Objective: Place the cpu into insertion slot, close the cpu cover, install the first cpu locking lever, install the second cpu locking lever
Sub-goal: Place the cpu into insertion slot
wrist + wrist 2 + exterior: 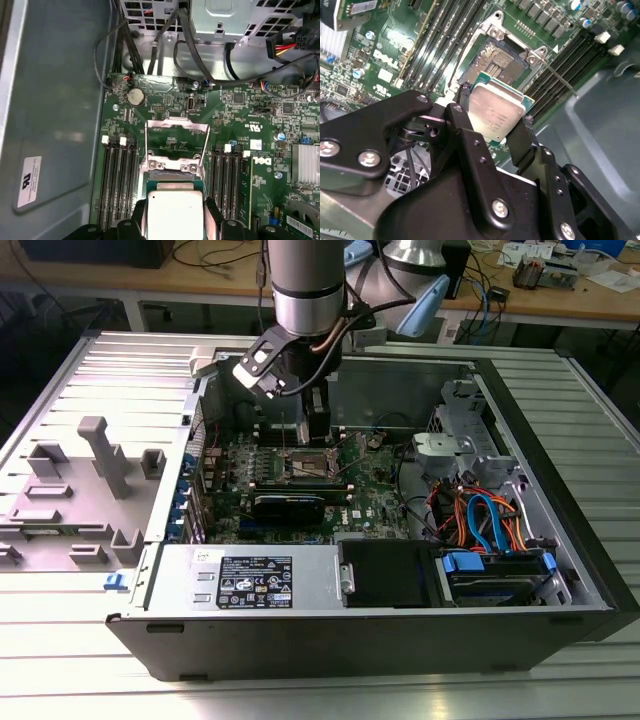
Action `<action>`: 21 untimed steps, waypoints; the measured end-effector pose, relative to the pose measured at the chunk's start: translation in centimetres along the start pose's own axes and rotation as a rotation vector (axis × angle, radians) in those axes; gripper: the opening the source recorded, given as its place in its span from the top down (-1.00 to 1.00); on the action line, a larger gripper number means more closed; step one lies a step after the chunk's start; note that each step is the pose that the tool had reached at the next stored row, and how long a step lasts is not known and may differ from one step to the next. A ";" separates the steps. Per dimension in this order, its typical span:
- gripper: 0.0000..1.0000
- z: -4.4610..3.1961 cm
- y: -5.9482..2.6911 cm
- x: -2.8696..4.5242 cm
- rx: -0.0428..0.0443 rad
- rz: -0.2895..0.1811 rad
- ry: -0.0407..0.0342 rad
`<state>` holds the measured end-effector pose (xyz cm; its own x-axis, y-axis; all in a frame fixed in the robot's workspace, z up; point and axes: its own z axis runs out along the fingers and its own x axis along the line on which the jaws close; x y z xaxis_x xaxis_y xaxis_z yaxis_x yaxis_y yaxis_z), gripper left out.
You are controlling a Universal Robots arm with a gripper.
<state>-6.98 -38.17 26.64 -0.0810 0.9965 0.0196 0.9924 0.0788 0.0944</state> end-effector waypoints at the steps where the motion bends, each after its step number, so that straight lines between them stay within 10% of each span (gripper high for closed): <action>1: -0.09 0.08 -0.01 0.00 0.0003 0.002 -0.0040; 6: -0.09 0.60 -0.05 -0.01 0.0020 0.003 -0.0253; 21: -0.09 4.22 -0.58 0.52 0.0016 0.042 -0.0292</action>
<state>-7.21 -37.58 22.40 -0.0367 0.9993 -0.0056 0.9950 0.0370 0.0925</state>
